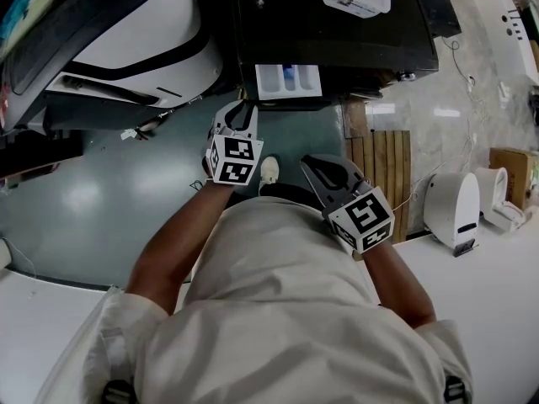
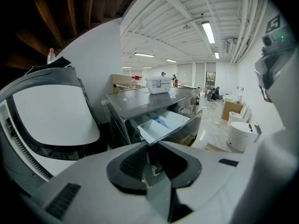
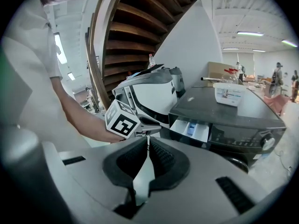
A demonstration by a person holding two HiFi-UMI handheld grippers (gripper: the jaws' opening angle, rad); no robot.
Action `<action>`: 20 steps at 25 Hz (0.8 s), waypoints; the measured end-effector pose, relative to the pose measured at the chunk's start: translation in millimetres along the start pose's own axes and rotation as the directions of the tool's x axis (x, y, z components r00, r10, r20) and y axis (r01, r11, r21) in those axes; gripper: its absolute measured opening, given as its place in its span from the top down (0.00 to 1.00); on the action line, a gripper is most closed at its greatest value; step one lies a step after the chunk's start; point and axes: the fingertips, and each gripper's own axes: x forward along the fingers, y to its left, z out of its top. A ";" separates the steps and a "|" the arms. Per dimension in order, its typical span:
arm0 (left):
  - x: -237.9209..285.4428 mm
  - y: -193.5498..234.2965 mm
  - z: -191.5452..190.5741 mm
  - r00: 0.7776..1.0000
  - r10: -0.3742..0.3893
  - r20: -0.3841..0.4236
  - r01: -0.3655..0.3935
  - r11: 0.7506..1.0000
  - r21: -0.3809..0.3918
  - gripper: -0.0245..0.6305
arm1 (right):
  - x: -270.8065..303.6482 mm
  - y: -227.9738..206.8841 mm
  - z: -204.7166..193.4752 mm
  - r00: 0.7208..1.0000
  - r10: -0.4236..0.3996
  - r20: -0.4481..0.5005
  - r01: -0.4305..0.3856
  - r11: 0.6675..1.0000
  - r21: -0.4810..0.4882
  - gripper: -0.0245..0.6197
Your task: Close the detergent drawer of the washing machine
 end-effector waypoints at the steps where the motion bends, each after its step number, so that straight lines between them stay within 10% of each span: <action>1: 0.6 0.6 0.4 1.000 0.002 -0.001 -0.002 1.000 -0.003 0.85 | -0.5 -0.8 -0.6 1.000 0.001 -0.001 -0.001 1.000 0.001 0.93; 20: 13.2 13.5 9.9 0.999 0.050 -0.019 -0.050 0.998 -0.045 0.85 | -0.3 -16.8 3.3 0.999 0.031 0.020 -0.031 1.000 -0.005 0.93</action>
